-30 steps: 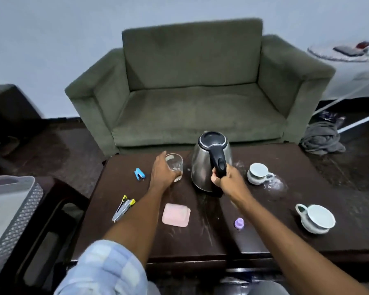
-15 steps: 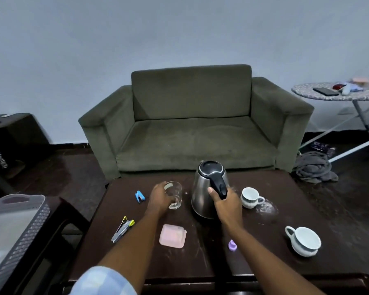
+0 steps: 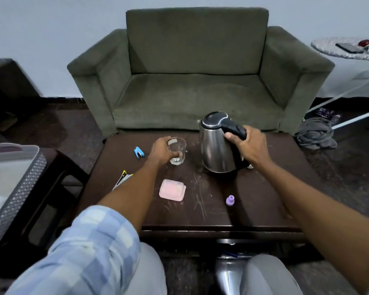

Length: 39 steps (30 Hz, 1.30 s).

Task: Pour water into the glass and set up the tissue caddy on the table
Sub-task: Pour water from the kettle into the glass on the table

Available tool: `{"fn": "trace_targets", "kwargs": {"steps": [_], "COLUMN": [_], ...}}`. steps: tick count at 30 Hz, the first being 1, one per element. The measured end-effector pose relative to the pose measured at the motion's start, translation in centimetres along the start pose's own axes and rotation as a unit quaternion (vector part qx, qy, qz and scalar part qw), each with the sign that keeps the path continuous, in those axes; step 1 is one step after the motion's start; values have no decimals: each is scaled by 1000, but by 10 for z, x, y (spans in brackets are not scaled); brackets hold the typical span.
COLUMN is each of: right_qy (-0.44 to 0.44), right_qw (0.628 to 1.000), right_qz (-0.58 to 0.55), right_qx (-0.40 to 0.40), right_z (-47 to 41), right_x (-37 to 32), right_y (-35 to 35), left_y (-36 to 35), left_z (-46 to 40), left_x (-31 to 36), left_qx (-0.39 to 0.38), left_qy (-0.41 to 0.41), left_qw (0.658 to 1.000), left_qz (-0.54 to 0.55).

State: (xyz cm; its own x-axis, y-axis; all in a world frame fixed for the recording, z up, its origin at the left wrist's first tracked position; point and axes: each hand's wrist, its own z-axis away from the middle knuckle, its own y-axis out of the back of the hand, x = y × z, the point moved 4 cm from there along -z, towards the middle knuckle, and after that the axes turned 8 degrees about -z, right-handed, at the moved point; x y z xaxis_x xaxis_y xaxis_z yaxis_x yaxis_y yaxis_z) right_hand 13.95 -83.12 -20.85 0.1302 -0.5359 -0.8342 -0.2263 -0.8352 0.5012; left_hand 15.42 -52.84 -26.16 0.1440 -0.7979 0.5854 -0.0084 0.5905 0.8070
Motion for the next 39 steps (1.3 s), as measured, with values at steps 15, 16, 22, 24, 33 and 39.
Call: {"fn": "trace_targets", "kwargs": {"steps": [15,16,22,24,33,39], "right_qy": [66,62,66,78,117,123], "right_qw": [977,974,955,950,915,904], "right_qz": [98,111,144,169,247,275], "right_qx": [-180,-190,-249,-252,-296,-302], "right_z": [-95,-98,-98,-98,-101,-112], "right_x": [-60,-63,-76,-79,-83,-93], "right_y": [-1,-5,-24,-26,-46,-50], "left_y": [-9,-9,-10,-10,-8,-9], "left_z": [-28,-28,-32,-34,-33,-36], "left_x": [8,9,7,6,8,6], "left_qx": [-24,-26,-28,-28,-11,-21], "left_qy": [-17,-18,-15,-17,-32,-22], "left_qw": [1000,1000,999,999,999,999], "left_qz": [2,-3,-27,-28,-27,-20]}}
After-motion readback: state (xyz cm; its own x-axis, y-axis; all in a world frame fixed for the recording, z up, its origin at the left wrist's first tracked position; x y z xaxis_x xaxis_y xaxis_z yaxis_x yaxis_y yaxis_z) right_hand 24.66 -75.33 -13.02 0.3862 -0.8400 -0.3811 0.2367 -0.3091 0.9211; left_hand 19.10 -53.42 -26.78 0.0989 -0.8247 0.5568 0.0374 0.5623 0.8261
